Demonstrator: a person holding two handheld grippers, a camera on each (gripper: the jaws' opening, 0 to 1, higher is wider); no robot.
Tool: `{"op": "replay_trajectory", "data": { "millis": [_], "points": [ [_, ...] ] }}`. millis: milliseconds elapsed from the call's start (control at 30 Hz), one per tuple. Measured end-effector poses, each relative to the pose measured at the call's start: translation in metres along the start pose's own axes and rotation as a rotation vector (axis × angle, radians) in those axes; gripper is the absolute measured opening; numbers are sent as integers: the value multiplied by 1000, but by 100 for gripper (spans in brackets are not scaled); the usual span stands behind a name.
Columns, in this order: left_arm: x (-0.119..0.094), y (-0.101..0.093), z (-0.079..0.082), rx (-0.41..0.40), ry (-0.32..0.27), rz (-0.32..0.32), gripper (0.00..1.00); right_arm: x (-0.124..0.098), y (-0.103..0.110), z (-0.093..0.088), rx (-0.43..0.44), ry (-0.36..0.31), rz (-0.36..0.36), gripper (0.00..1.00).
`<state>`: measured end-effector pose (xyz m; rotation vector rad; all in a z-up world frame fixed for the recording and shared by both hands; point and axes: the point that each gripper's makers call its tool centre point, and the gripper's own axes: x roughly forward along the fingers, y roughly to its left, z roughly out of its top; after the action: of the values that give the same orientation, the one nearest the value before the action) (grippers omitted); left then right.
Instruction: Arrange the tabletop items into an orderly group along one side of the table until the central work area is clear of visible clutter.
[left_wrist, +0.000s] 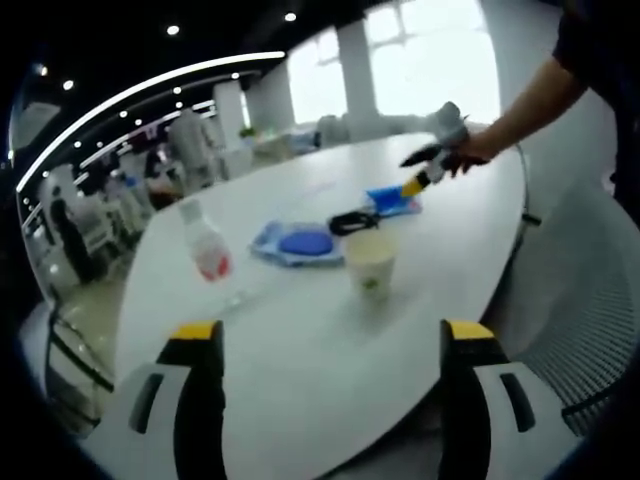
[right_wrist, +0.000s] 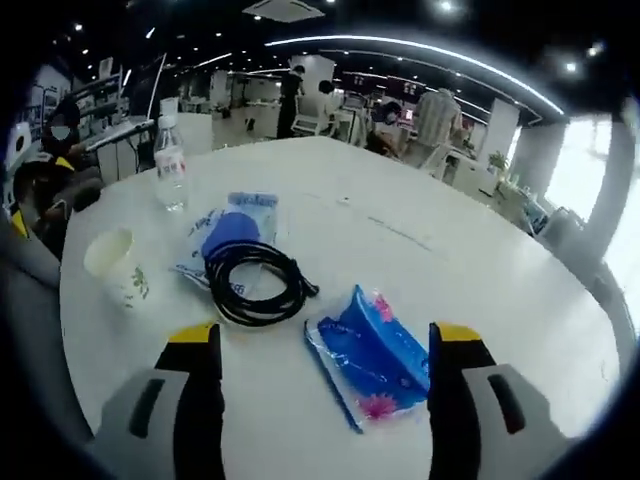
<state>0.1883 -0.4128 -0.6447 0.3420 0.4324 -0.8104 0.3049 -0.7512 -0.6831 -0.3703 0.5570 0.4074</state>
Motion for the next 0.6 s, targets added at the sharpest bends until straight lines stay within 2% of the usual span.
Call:
{"op": "replay_trajectory", "data": {
  "millis": [100, 133, 233, 267, 400, 600],
  "points": [
    [0, -1, 0, 6, 2, -1, 87, 8, 9, 2, -47, 1, 42, 91],
    [0, -2, 0, 9, 3, -4, 87, 11, 12, 2, -85, 10, 62, 91],
    [1, -4, 0, 17, 7, -13, 87, 17, 20, 4, -103, 12, 95, 91],
    [1, -4, 0, 21, 9, -14, 87, 20, 23, 6, -147, 3, 112, 89],
    [1, -3, 0, 15, 6, -7, 88, 29, 37, 11, -195, 10, 164, 90],
    [1, -2, 2, -4, -6, -3, 91, 39, 46, 15, -207, 16, 191, 87]
  ]
}}
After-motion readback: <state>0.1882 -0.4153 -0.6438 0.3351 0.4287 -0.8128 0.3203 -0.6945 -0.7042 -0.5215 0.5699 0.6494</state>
